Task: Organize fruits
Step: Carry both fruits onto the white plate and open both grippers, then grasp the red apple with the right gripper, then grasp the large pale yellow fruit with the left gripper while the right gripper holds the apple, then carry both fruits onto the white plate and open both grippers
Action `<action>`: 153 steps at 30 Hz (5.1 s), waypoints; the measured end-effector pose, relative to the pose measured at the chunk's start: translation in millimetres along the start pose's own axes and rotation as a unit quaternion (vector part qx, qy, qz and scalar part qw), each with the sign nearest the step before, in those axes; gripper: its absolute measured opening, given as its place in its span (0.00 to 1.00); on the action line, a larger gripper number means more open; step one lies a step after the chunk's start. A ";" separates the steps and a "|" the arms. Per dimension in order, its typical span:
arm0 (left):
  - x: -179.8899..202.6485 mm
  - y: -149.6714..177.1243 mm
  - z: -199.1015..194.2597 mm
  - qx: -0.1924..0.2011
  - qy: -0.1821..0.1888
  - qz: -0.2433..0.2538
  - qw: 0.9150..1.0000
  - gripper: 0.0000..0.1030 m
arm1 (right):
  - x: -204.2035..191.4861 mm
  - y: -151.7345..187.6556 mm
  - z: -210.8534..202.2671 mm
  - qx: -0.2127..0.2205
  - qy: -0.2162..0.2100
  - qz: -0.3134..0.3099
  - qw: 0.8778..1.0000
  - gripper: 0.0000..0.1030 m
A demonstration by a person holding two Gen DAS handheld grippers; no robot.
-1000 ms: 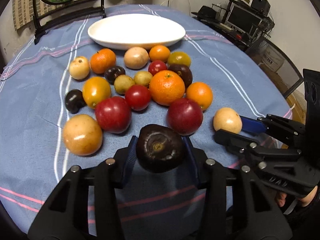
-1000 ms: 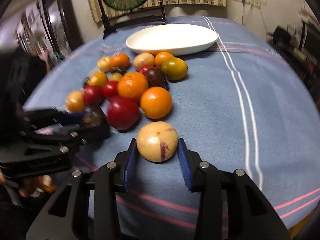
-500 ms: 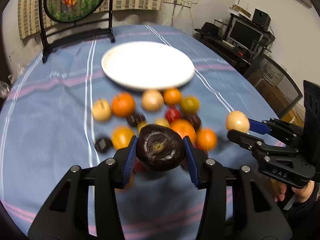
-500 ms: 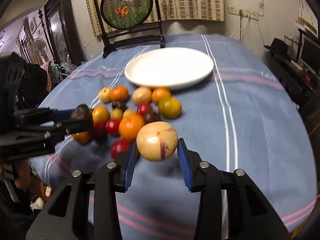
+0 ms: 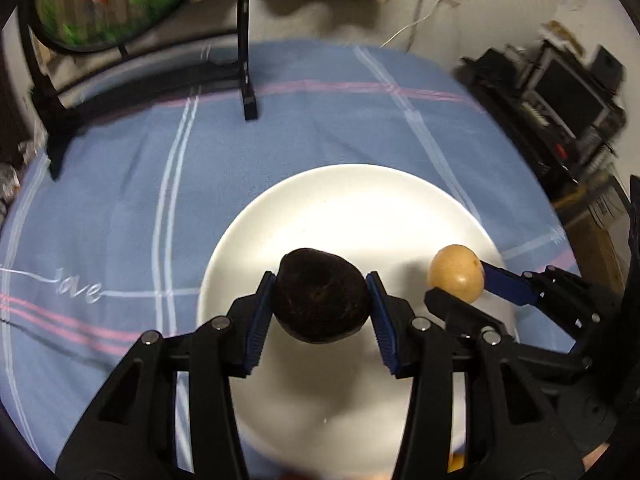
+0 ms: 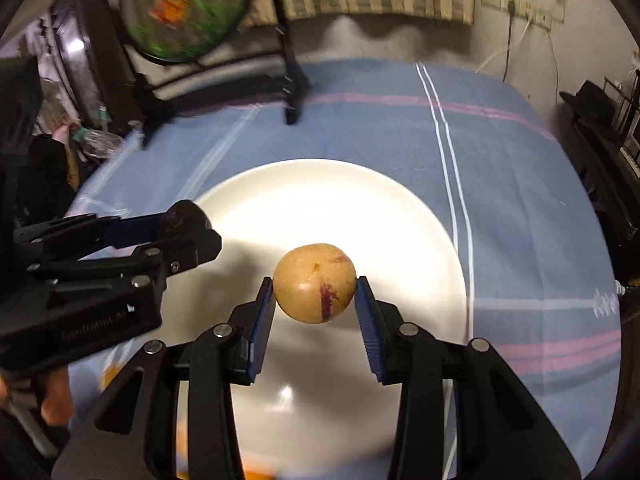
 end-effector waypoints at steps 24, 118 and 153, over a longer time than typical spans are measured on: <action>-26.1 96.2 -71.4 0.062 0.009 0.001 0.998 0.87 | -29.5 76.7 -73.4 0.028 0.003 -0.017 0.999 0.75; -20.5 187.9 -108.3 0.080 0.027 0.069 0.994 0.45 | -80.6 171.0 -96.1 0.055 -0.046 -0.042 0.997 0.40; -53.3 151.7 -106.6 0.136 -0.016 -0.005 0.991 0.83 | -45.2 112.0 -91.2 0.058 0.020 -0.027 0.998 0.87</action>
Point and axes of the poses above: each gripper's, at about its wrist camera, not at the fingertips, and z roughly the way its jaws point, x to its right, y to its underside, the point moved 9 cm from there along z, roughly the way its jaws point, and after that the axes turned 11 degrees about -x, right-handed, at the moved point
